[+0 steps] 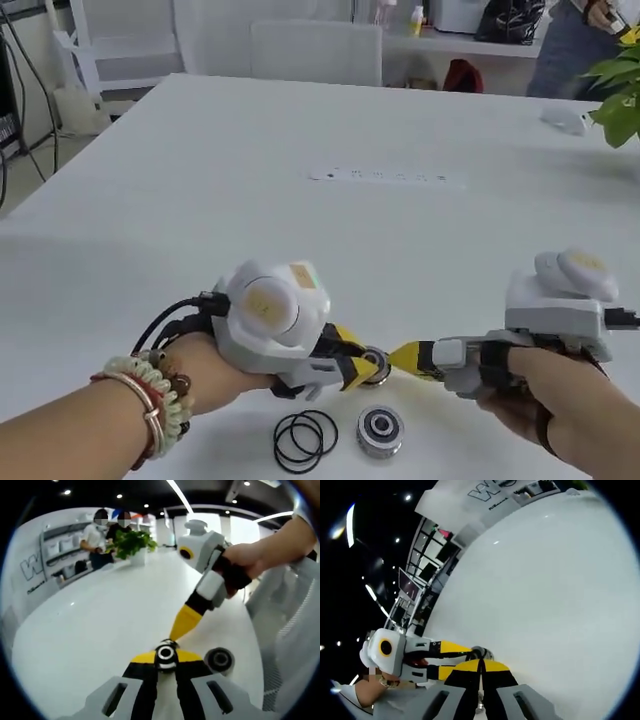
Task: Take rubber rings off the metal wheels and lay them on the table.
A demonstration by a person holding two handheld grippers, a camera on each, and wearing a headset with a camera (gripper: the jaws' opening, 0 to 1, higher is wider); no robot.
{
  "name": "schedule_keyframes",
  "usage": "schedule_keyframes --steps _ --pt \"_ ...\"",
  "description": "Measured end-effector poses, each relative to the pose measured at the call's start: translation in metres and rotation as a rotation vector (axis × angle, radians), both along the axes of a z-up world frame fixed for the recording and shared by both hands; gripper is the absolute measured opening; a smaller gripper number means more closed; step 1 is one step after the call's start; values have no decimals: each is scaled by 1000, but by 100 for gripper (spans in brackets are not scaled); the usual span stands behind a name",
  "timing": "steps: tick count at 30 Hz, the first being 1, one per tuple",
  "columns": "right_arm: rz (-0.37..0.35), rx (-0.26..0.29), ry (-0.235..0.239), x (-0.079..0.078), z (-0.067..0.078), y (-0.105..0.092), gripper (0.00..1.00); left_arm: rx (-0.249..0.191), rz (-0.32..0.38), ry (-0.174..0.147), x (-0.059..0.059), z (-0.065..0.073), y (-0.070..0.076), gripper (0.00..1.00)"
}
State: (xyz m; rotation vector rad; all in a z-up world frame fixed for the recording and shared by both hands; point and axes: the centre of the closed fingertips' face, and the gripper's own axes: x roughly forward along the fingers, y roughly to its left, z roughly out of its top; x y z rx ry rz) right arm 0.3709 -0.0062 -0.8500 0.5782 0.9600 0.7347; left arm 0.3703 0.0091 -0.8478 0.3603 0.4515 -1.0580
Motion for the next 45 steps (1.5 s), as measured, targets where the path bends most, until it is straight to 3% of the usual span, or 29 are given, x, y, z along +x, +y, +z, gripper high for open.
schedule_keyframes --steps 45 --pt "82 3 -46 -4 10 17 0 -17 -7 2 1 0 2 14"
